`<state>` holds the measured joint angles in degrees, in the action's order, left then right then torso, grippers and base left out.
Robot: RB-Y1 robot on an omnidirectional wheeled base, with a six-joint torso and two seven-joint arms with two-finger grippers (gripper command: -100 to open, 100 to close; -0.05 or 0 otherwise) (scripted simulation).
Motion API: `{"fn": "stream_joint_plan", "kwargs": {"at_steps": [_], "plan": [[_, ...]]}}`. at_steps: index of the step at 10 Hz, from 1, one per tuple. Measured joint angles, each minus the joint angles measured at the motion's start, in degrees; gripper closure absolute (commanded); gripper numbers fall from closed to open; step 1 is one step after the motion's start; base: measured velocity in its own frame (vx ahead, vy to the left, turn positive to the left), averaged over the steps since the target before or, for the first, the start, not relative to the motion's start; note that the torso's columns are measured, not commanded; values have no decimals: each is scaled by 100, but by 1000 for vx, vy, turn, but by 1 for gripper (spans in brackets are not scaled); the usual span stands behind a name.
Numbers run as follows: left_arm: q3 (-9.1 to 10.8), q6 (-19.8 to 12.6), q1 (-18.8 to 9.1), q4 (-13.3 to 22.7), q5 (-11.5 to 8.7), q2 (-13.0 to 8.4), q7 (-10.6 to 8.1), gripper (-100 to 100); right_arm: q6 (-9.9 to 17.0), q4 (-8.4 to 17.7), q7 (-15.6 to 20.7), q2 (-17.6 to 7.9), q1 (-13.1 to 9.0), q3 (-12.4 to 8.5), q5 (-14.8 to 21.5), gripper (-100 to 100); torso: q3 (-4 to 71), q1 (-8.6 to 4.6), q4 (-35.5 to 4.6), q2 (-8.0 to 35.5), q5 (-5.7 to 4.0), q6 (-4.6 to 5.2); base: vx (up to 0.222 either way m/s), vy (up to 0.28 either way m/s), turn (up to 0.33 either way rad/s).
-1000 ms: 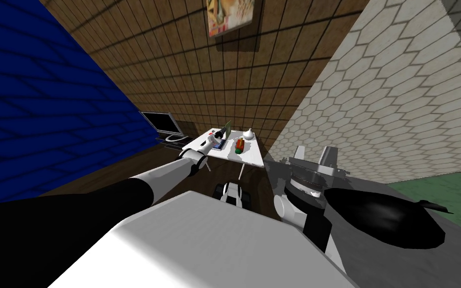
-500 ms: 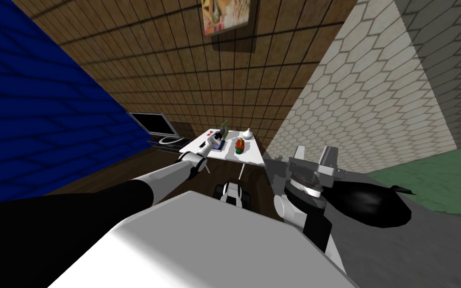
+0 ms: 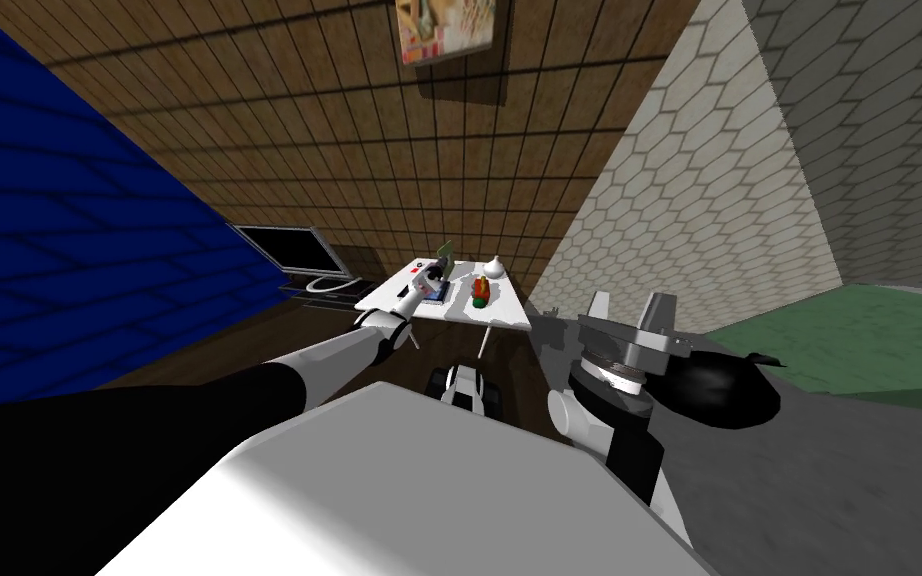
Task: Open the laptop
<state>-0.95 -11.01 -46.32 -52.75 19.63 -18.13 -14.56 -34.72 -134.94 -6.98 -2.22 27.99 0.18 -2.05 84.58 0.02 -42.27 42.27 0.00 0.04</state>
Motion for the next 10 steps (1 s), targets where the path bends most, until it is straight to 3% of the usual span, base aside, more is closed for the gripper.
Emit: {"fn": "stream_joint_plan", "kwargs": {"at_steps": [3,5,6,8,9,10], "plan": [[229,-234,200,-250,463,128,-481,100,0,0,0,0,1,-1,0,0,-2,-1,-2,3,1,-7,-17,82,-101],[217,-335,251,-495,493,130,-620,100,0,0,0,1,1,0,0,0,2,-25,-1,-4,-8,-4,1,29,-104],[277,-437,359,-605,651,154,-755,100,0,0,0,0,0,0,0,0,-1,1,0,1,0,0,-13,85,-151],[271,-595,502,-925,703,130,-974,100,0,0,0,0,1,0,0,0,-2,2,-3,4,2,-8,-13,67,-86],[346,-702,636,-1086,898,181,-1116,100,0,0,0,0,0,0,0,0,-3,5,-1,5,2,-1,-16,87,-151],[356,-818,727,-1299,963,184,-1265,100,0,0,0,0,1,-1,0,0,-1,1,-3,2,1,-5,-9,128,-229]]}}
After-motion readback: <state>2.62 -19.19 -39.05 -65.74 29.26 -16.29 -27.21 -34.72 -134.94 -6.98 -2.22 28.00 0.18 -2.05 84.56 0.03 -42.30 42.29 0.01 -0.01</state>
